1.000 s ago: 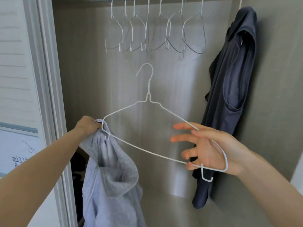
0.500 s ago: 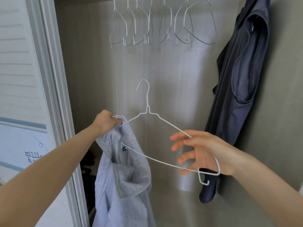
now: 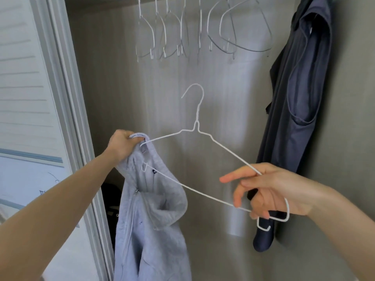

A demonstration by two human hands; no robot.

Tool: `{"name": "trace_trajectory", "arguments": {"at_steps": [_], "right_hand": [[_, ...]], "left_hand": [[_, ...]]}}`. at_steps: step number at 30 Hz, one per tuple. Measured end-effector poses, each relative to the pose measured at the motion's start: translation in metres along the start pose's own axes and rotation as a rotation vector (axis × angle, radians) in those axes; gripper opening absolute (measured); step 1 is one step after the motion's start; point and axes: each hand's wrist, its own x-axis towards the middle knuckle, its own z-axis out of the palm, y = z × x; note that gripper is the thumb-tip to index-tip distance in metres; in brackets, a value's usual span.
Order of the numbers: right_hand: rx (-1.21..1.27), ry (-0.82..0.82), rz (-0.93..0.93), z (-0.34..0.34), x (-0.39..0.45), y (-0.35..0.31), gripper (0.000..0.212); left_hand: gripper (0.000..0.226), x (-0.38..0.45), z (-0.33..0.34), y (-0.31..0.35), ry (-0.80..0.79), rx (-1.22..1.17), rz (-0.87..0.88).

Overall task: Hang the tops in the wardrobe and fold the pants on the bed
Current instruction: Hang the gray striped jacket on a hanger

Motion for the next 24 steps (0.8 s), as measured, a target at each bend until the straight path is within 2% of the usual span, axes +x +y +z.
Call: {"name": "trace_trajectory", "arguments": {"at_steps": [4,6,9,13,15,17,19,21,23,24], "right_hand": [[-0.112,0.024,0.11,0.021,0.029,0.002,0.035],[-0.171,0.131,0.175,0.032,0.047,0.01,0.04],[-0.458,0.334,0.228,0.043,0.069,0.026,0.046],[-0.765,0.66,0.035,0.057,0.092,0.021,0.022],[-0.901,0.764,-0.031,0.059,0.102,0.014,0.036],[-0.871,0.87,-0.061,0.053,0.103,0.014,0.041],[-0.743,0.99,-0.146,0.041,0.094,0.018,0.042],[-0.638,1.078,-0.267,0.031,0.081,0.021,0.045],[-0.569,1.102,-0.376,0.032,0.072,0.024,0.047],[-0.524,1.093,-0.421,0.035,0.069,0.024,0.048]], "left_hand": [[0.024,-0.016,0.019,0.018,-0.135,-0.069,0.08],[0.021,-0.025,0.031,0.028,-0.185,-0.141,0.092],[0.034,-0.032,0.039,0.04,-0.201,-0.19,0.037],[0.032,-0.041,0.047,0.059,-0.212,-0.078,0.03],[0.028,-0.05,0.053,0.066,-0.201,-0.077,0.001],[0.018,-0.058,0.052,0.067,-0.236,-0.139,-0.079],[0.012,-0.065,0.044,0.067,-0.373,-0.172,-0.073],[0.013,-0.069,0.032,0.067,-0.411,-0.066,0.114],[0.033,-0.063,0.022,0.066,-0.174,0.414,0.503],[0.039,-0.061,0.02,0.068,-0.089,0.583,0.628]]}}
